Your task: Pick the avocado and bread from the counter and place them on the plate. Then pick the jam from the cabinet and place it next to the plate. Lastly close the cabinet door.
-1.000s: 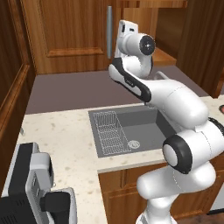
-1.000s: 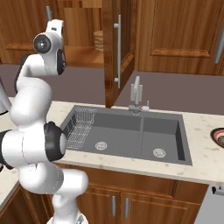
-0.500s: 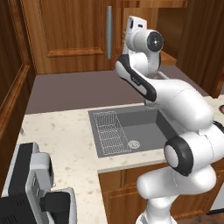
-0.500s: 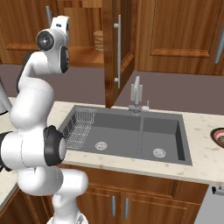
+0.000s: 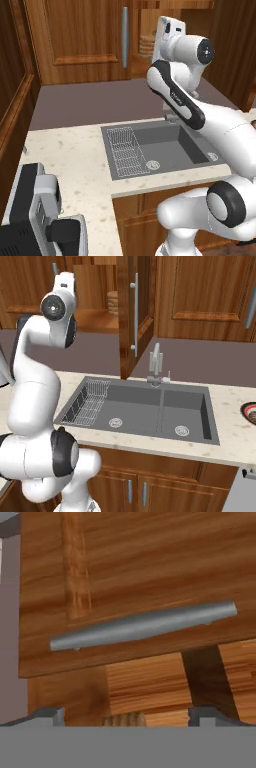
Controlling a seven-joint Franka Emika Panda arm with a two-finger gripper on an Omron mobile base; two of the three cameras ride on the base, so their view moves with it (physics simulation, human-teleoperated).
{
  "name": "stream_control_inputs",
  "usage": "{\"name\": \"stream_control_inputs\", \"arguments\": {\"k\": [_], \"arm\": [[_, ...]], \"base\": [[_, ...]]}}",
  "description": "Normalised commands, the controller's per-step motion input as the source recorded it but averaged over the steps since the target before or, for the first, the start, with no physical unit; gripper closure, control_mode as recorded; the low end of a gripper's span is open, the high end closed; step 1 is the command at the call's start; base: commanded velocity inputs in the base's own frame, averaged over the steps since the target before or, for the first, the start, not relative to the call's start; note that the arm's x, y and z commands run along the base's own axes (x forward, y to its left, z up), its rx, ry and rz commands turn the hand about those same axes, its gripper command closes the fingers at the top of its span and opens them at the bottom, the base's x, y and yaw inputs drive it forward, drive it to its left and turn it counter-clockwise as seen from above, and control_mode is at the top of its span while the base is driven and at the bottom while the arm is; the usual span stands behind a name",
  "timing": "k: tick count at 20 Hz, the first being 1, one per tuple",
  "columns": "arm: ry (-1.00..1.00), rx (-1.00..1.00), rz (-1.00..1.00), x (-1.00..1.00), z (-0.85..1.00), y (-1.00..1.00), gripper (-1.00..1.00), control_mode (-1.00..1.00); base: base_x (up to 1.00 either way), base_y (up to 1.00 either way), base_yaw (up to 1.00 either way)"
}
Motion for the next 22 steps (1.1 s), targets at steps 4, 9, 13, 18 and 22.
{"name": "stream_control_inputs", "arguments": {"k": [4, 9, 13, 18, 22], "arm": [[-0.02, -0.06, 0.29, -1.00, 0.00, -0.07, -1.00, -1.00], [0.00, -0.21, 0.32, -0.73, 0.00, -0.15, -1.00, -1.00], [0.00, -0.35, 0.34, -0.79, 0.00, -0.01, -1.00, -1.00], [0.00, -0.42, 0.33, -0.95, 0.00, 0.01, -1.00, -1.00], [-0.04, -0.47, 0.27, -1.00, 0.00, 0.00, -1.00, -1.00]], "base": [[0.00, 0.00, 0.00], [0.00, 0.00, 0.00], [0.00, 0.00, 0.00], [0.00, 0.00, 0.00], [0.00, 0.00, 0.00]]}}
